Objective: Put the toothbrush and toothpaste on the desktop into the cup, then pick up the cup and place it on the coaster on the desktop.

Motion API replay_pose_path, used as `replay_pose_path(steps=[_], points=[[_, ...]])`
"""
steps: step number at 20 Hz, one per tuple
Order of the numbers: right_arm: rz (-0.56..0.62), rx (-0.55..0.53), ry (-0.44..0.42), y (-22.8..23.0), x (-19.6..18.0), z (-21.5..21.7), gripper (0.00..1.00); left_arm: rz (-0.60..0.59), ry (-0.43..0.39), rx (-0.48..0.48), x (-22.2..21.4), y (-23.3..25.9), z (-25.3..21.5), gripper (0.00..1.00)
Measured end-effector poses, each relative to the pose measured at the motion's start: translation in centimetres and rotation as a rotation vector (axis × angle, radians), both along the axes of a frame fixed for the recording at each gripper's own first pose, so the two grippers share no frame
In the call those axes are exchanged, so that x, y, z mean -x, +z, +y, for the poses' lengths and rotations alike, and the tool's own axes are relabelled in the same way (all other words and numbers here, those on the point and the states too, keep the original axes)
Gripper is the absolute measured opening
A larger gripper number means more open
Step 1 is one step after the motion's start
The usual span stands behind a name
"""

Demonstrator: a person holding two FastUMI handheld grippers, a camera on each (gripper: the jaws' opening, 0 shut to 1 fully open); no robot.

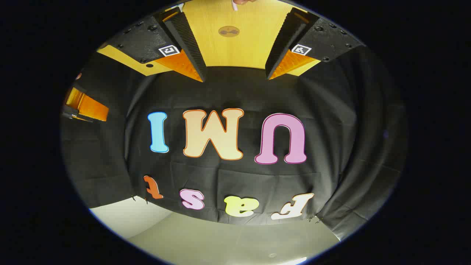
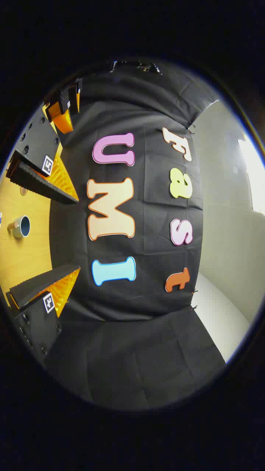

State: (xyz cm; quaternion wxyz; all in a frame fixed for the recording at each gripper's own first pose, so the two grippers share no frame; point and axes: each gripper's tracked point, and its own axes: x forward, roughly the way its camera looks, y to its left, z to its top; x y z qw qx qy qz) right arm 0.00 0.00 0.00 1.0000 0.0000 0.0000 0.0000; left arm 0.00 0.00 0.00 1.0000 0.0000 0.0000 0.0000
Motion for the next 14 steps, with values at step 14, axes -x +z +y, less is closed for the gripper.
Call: replay_pose_path(steps=[14], points=[[0.018,-0.018,0.047,-0.1,-2.2,0.4,0.98,-0.005,0.021,-0.001,-0.9,0.1,0.3,0.94]])
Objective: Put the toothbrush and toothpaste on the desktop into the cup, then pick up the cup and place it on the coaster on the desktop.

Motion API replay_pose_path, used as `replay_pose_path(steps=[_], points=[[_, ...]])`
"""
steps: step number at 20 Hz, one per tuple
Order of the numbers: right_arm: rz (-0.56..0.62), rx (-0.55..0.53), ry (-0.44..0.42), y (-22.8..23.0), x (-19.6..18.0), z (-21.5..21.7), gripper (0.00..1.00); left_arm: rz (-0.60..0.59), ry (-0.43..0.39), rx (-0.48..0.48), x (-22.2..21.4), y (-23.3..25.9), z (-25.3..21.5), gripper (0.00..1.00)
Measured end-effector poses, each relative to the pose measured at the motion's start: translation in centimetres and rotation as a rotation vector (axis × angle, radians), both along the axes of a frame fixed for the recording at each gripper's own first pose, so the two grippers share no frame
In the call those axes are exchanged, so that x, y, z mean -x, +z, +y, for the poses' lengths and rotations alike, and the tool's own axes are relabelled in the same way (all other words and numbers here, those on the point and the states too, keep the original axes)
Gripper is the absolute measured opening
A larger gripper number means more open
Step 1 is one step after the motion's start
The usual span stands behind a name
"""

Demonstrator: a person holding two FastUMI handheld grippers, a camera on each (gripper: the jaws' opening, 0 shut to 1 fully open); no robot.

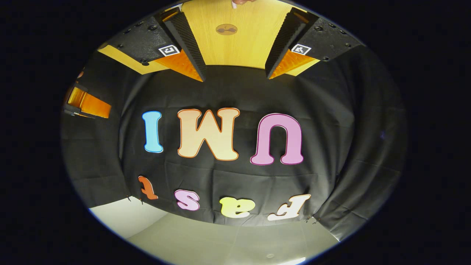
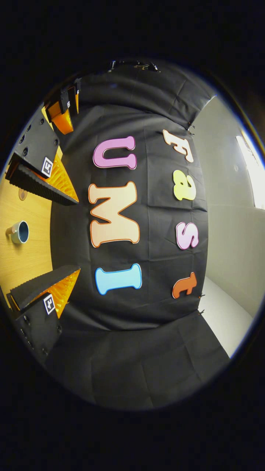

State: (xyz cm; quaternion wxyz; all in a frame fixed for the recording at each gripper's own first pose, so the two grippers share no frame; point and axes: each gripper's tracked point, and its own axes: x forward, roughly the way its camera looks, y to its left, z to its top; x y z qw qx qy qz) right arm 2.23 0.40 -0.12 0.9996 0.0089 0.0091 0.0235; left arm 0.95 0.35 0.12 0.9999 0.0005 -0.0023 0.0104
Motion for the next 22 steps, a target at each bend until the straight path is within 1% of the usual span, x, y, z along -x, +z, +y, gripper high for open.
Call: replay_pose_path(steps=[4,6,8,11,15,22], points=[[0.013,0.014,0.025,-0.4,0.1,0.9,0.98,-0.016,0.001,0.003,0.1,0.4,0.2,0.93],[0.035,0.014,0.041,-1.2,0.2,1.4,0.99,-0.016,0.000,0.006,0.1,0.4,0.2,0.93],[0.072,0.018,0.076,-2.6,0.2,2.4,0.98,-0.018,0.004,0.011,0.3,0.4,0.5,0.93],[0.156,0.023,0.115,-5.9,0.6,3.3,0.99,-0.022,0.017,0.009,0.6,0.5,1.0,0.94],[0.277,0.001,0.128,-10.2,0.9,3.2,0.99,-0.035,0.033,0.003,0.8,1.0,1.7,0.94],[0.571,-0.024,0.151,-20.0,3.3,2.9,0.98,-0.044,0.068,-0.008,1.5,1.2,3.1,0.93]])
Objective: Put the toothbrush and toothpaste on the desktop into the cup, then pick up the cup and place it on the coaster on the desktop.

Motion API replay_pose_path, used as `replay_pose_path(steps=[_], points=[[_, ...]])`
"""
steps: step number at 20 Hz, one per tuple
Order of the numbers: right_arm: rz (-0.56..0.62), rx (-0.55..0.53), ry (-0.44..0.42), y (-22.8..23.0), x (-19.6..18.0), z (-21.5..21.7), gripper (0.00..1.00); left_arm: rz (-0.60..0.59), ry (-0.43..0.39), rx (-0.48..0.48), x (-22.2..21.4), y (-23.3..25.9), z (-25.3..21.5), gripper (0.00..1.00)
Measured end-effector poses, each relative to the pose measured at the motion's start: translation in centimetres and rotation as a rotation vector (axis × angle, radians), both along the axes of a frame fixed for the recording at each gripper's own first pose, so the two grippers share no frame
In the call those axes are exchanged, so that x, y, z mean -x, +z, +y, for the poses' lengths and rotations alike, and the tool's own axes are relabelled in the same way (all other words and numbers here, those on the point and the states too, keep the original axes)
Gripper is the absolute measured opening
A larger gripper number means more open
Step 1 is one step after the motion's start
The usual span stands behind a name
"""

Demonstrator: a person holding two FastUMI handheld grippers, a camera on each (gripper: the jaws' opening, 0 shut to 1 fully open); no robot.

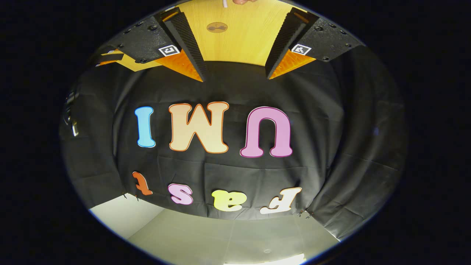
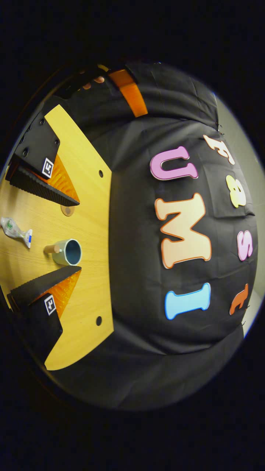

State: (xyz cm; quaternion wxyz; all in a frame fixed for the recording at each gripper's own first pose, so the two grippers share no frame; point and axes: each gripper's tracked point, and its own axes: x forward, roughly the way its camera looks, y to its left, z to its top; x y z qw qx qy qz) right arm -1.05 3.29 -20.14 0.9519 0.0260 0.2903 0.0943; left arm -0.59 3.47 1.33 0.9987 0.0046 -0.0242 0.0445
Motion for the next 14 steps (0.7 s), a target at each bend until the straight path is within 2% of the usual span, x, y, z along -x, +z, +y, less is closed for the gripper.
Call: replay_pose_path(steps=[4,5,6,8,9,14], points=[[0.141,-0.004,0.001,-4.7,1.4,-0.3,0.99,0.000,0.022,-0.005,0.3,0.0,0.8,0.93],[0.175,-0.005,0.000,-5.8,1.8,-0.3,0.96,0.002,0.029,-0.004,0.4,-0.1,1.1,0.93],[0.214,-0.012,0.002,-6.9,2.2,-0.2,0.99,0.004,0.034,-0.002,0.4,-0.1,1.3,0.93],[0.290,-0.019,-0.006,-9.2,3.0,-0.3,0.99,0.008,0.047,-0.002,0.6,-0.3,1.8,0.93],[0.323,-0.011,-0.008,-10.4,3.4,-0.5,0.96,0.010,0.053,-0.001,0.6,-0.3,2.0,0.93],[0.482,0.033,0.001,-15.5,6.0,-0.7,0.98,0.021,0.090,-0.007,1.1,-0.7,3.2,0.94]])
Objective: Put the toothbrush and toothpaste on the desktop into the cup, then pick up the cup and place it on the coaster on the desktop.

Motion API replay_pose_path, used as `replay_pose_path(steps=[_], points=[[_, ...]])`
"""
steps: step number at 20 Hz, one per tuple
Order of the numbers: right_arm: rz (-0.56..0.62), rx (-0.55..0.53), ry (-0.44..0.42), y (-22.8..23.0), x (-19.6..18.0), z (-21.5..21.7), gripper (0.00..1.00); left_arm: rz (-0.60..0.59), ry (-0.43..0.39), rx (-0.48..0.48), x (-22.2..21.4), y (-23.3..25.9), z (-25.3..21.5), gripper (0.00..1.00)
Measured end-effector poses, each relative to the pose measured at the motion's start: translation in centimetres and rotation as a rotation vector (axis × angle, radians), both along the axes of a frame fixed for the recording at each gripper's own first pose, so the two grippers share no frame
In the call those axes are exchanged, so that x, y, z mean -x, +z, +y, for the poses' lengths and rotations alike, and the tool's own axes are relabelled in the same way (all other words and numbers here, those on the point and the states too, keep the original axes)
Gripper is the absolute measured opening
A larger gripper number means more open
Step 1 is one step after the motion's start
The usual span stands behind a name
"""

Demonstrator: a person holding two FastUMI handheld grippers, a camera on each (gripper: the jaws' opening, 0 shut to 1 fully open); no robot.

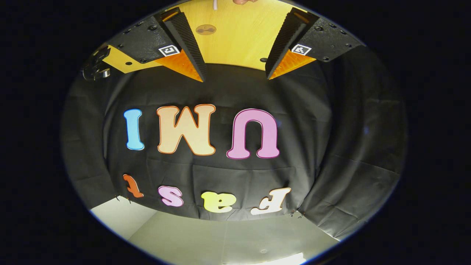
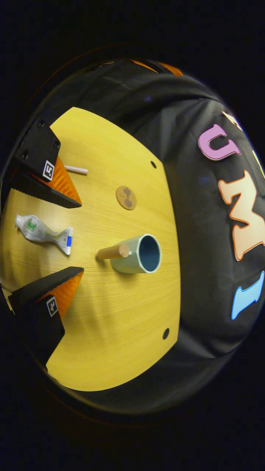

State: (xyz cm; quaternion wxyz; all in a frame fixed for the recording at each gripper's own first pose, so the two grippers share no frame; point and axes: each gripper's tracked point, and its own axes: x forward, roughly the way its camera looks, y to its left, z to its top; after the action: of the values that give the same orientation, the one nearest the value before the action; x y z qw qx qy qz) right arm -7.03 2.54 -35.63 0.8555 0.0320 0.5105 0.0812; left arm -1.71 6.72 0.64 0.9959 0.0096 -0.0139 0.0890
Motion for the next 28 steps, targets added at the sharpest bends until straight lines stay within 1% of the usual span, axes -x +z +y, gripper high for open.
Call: replay_pose_path(steps=[6,7,8,10,11,12,13,15,18,20,22,23,24,25,26,28], points=[[0.148,0.057,0.027,-3.9,2.5,-0.1,0.98,0.020,0.035,0.000,0.6,-0.7,1.1,0.94],[0.166,0.064,0.035,-4.4,3.0,-0.3,0.90,0.023,0.037,-0.001,0.6,-0.7,1.1,0.94],[0.183,0.075,0.042,-4.9,3.2,-0.3,0.97,0.026,0.039,-0.001,0.6,-0.9,1.2,0.94],[0.211,0.091,0.058,-5.8,3.9,-0.2,0.96,0.034,0.040,0.000,0.6,-1.3,1.2,0.94],[0.224,0.098,0.068,-6.1,4.1,-0.1,0.94,0.041,0.040,0.003,0.5,-1.5,1.2,0.94],[0.235,0.108,0.080,-6.3,4.3,0.0,0.91,0.047,0.038,0.007,0.5,-1.7,1.1,0.94],[0.235,0.122,0.094,-6.4,4.5,-0.1,0.83,0.051,0.037,0.010,0.5,-1.9,1.0,0.94],[0.225,0.141,0.118,-6.5,4.4,0.0,0.80,0.059,0.034,0.014,0.4,-2.1,1.0,0.93],[0.206,0.204,0.160,-6.6,4.1,-0.9,0.69,0.073,0.028,0.017,0.2,-2.6,0.8,0.94],[0.208,0.185,0.174,-7.1,4.1,-0.3,0.43,0.080,0.019,0.016,0.1,-2.9,0.6,0.94],[0.230,0.188,0.239,-7.0,4.4,-0.1,0.20,0.093,0.007,0.016,-0.2,-3.4,0.2,0.94],[0.239,0.184,0.251,-7.1,4.4,-0.1,0.20,0.105,0.000,0.019,-0.3,-3.8,-0.1,0.94],[0.247,0.180,0.244,-7.5,4.4,-0.1,0.14,0.117,-0.013,0.022,-0.4,-4.3,-0.5,0.94],[0.249,0.175,0.243,-6.9,4.4,-0.2,0.12,0.129,-0.024,0.024,-0.5,-4.7,-0.9,0.94],[0.249,0.174,0.238,-7.0,4.3,-0.2,0.14,0.140,-0.034,0.024,-0.6,-5.1,-1.1,0.94],[0.231,0.176,0.243,-6.9,4.4,-0.2,0.14,0.174,-0.062,0.025,-0.7,-6.5,-2.0,0.94]])
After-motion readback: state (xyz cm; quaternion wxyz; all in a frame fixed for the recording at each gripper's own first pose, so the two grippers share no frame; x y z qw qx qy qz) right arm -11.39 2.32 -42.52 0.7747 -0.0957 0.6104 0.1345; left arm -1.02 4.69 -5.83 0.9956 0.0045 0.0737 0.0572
